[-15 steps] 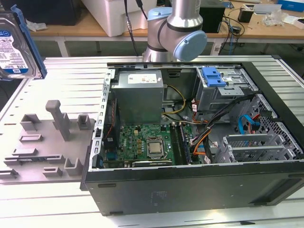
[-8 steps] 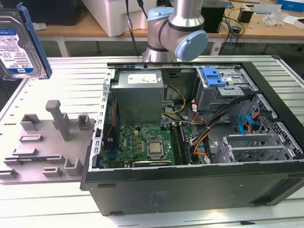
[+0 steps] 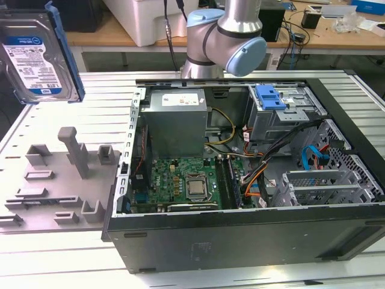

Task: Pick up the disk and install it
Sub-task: 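Pick up the disk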

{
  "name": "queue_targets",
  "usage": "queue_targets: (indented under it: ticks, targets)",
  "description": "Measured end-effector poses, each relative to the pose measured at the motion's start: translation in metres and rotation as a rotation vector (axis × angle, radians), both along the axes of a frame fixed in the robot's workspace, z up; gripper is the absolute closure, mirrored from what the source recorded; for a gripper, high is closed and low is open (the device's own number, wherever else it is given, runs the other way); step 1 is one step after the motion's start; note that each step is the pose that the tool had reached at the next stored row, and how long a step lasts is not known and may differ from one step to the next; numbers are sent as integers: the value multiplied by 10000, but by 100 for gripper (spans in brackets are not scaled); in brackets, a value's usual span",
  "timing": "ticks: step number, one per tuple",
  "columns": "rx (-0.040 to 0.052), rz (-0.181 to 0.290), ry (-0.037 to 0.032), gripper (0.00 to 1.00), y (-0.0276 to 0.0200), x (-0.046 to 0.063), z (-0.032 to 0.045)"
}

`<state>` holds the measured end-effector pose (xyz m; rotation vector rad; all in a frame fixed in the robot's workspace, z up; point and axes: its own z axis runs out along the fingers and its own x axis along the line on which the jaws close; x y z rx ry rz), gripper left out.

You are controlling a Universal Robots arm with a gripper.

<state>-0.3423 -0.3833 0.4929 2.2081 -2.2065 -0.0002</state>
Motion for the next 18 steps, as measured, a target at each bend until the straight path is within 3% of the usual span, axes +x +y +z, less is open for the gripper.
queue_targets:
  ticks: [7,13,18]
  targets:
    - [0,1,0,63,-184,311,76]
    - [0,2,0,63,-283,468,115]
    - [3,0,0,63,-387,665,149]
